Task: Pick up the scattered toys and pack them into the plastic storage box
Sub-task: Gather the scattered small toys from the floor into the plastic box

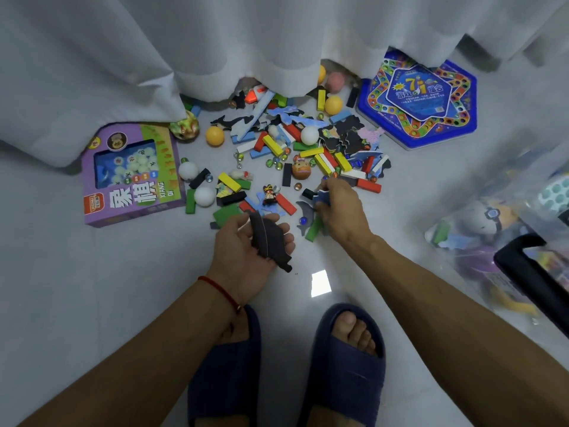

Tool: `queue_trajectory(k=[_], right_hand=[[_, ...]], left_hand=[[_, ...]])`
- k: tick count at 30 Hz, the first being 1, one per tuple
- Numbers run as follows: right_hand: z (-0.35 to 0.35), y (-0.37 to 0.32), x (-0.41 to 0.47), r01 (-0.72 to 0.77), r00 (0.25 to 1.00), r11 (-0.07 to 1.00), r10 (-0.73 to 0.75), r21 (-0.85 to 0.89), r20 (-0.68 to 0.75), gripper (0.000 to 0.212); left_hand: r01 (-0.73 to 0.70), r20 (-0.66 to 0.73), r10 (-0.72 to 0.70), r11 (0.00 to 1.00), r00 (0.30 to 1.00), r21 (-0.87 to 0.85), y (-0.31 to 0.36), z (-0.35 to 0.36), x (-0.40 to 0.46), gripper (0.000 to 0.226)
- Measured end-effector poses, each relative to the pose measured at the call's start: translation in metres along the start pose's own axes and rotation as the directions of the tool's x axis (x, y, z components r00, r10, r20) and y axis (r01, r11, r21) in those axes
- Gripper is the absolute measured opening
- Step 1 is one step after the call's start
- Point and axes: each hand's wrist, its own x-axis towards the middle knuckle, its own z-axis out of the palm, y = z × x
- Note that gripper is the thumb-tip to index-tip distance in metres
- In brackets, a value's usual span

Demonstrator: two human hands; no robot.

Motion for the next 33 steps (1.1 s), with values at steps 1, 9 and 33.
queue_trajectory(k=[1,9,33], right_hand=[[-0.009,0.000,-0.005,-0.011,1.000,0.998,0.013,0.060,-0.021,0.030],[-0.118,-0.015,-0.105,-0.106,0.978,0.732,0.201,0.673,-0.063,0.019],[-0.265,0.018,-0.175,-0.116,0.908,0.663,0.372,0.739,-0.191,0.023]], left_hand=[[0.002,0.020,-0.002,1.000,1.000,0.005,0.001,0.005,-0.005,0.051],[-0.008,0.250,-0.008,0.998,0.968,0.063,0.002,0.069,-0.059,0.050],[-0.128,0.407,-0.059,0.900,0.911,0.417,0.005,0.140,-0.093,0.050]])
